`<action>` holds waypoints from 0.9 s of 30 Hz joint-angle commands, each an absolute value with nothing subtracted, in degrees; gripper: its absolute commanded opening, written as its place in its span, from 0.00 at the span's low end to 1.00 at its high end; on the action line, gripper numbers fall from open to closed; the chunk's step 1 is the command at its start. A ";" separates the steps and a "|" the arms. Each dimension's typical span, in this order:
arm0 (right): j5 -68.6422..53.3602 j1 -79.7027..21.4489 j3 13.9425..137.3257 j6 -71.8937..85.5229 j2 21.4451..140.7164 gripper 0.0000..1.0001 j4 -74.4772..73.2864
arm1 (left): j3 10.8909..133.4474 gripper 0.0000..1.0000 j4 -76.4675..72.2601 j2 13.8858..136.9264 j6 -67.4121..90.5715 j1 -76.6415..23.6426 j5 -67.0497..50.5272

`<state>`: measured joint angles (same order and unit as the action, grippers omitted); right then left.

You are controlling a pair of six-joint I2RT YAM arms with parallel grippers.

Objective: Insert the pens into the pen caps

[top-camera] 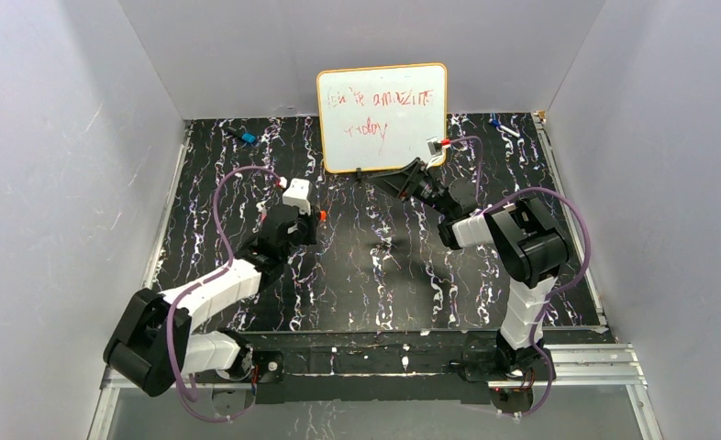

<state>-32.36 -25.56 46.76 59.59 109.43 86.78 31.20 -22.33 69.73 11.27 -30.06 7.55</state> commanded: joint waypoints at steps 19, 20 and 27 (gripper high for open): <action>-34.59 -23.86 44.99 59.19 106.18 0.68 104.45 | 25.22 0.00 -34.91 80.46 16.81 -32.87 30.67; -34.55 -23.82 45.00 59.42 106.29 0.68 104.47 | 25.02 0.00 -34.51 80.62 17.50 -32.87 30.60; -34.21 -23.76 44.63 59.50 106.43 0.68 104.48 | 24.13 0.17 -33.05 82.17 21.34 -32.87 29.81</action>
<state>-33.82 -24.01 45.15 59.79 108.68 86.78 25.71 -34.33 81.21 17.93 -32.56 28.36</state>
